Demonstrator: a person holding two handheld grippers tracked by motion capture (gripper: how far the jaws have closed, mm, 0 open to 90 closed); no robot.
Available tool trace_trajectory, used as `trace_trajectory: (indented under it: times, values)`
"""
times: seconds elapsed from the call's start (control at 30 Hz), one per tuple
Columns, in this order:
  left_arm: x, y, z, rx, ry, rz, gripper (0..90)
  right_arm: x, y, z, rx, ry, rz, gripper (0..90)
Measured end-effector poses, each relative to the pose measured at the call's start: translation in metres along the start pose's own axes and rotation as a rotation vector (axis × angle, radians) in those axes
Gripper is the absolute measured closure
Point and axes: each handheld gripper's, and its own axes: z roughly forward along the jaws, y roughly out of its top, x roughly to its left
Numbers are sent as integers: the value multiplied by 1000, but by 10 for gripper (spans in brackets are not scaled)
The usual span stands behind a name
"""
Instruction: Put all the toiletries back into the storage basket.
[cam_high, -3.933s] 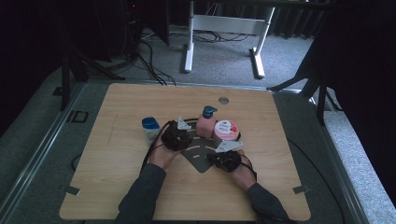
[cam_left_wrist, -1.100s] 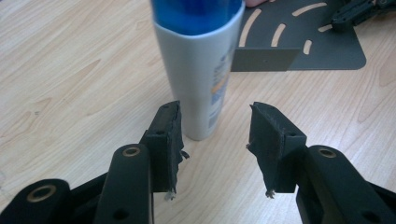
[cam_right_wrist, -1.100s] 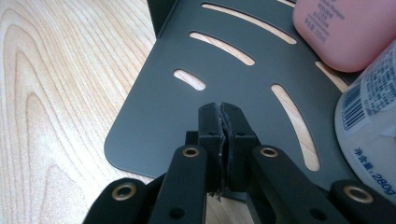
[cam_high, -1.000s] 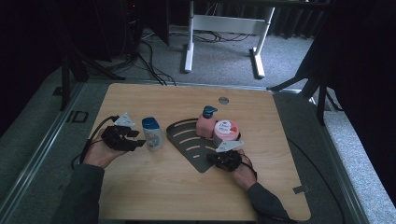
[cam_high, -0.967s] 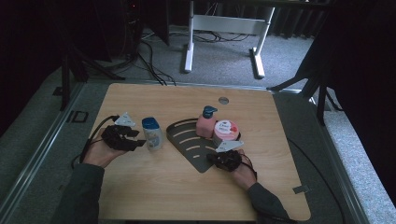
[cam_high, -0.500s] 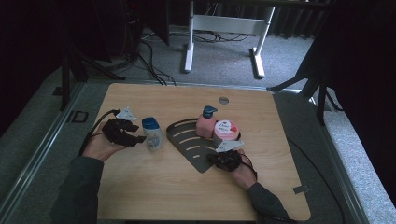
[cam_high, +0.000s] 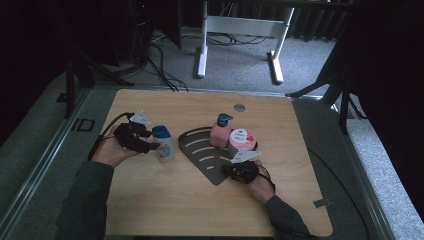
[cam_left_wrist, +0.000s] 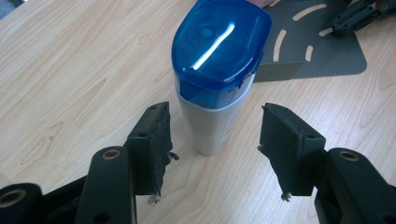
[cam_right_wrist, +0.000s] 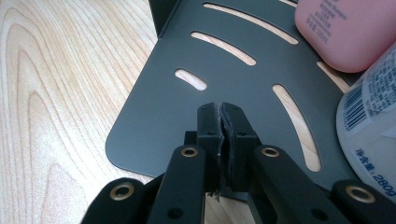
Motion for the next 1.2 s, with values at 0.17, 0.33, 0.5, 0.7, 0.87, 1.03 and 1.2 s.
trace_trajectory:
  times: [0.17,0.33,0.5,0.7,0.87,1.03,1.2]
  values:
    - [0,5,2,9,-1,4,439,0,0,0,0,1,1,869]
    - [1,8,5,16,-12,6,458,0,0,0,0,2,1,868]
    - [1,12,8,25,-13,5,475,0,0,0,0,3,1,867]
    - [2,14,12,40,0,3,477,0,0,0,1,4,0,865]
    - [3,17,16,56,-9,4,478,0,0,0,1,6,1,862]
    - [2,20,20,66,-15,10,478,0,0,0,1,7,0,860]
    - [3,24,23,85,-23,20,485,0,0,0,1,8,-1,859]
